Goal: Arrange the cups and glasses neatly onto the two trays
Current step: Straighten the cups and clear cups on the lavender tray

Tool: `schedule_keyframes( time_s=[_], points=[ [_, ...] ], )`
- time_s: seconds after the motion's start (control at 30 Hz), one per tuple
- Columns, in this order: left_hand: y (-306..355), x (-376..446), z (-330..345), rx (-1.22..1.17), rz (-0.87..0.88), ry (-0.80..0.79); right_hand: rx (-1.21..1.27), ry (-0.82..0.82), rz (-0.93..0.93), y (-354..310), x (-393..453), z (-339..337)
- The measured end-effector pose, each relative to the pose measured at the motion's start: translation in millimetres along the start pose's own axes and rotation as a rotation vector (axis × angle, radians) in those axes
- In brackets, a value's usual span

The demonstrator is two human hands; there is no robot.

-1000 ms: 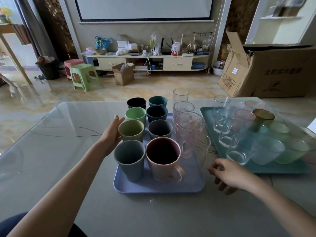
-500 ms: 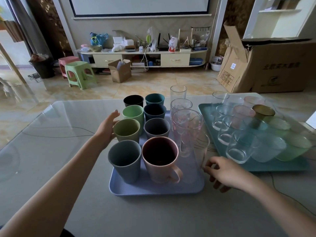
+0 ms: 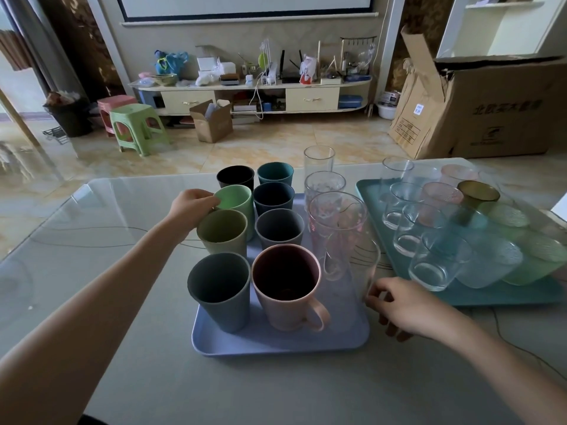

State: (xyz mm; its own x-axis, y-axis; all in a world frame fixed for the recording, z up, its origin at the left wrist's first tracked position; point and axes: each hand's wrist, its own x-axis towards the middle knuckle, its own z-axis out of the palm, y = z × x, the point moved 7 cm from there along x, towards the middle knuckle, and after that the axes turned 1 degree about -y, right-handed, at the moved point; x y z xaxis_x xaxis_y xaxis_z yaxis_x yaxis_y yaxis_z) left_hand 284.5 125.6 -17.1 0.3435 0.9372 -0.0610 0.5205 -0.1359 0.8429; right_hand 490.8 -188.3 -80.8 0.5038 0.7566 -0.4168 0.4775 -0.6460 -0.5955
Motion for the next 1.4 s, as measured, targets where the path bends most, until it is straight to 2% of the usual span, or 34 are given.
schedule_keyframes(
  time_s=[0.1, 0.2, 0.27, 0.33, 0.4, 0.5, 0.73, 1.07, 1.13, 1.27, 1.4],
  points=[
    [8, -3, -7, 0.153, 0.085, 0.082, -0.003, -0.003, -0.008, -1, -2, 0],
    [40, -12, -17, 0.384, 0.413, 0.287, -0.006, 0.007, -0.013, -2, -2, -2],
    [66, -20, -3, 0.441, 0.632, 0.198, -0.009, 0.014, -0.023, -1, -3, -4],
    [85, -27, 23, 0.537, 0.759, -0.018, -0.017, 0.016, -0.034, -1, -3, -5],
    [93, -32, 47, 0.645, 0.769, -0.184, -0.024, 0.022, -0.042, 0, -4, -7],
    [92, -29, 66, 0.739, 0.707, -0.273, -0.034, 0.026, -0.051, 2, -6, -8],
    [96, -29, 76, 0.767, 0.715, -0.222, -0.074, 0.052, -0.090, 5, -9, -12],
    [98, -27, 71, 0.803, 0.670, -0.297, -0.144, 0.052, -0.099, 2, -7, -10],
    [104, -23, 59, 0.783, 0.654, -0.258, -0.153, 0.048, -0.100, 4, -6, -9],
    [116, -7, 39, 0.648, 0.657, -0.076, -0.173, 0.045, -0.128, 2, -4, -10],
    [117, 11, 64, 0.650, 0.635, -0.124, -0.194, 0.030, -0.145, 2, -2, -8]
  ],
)
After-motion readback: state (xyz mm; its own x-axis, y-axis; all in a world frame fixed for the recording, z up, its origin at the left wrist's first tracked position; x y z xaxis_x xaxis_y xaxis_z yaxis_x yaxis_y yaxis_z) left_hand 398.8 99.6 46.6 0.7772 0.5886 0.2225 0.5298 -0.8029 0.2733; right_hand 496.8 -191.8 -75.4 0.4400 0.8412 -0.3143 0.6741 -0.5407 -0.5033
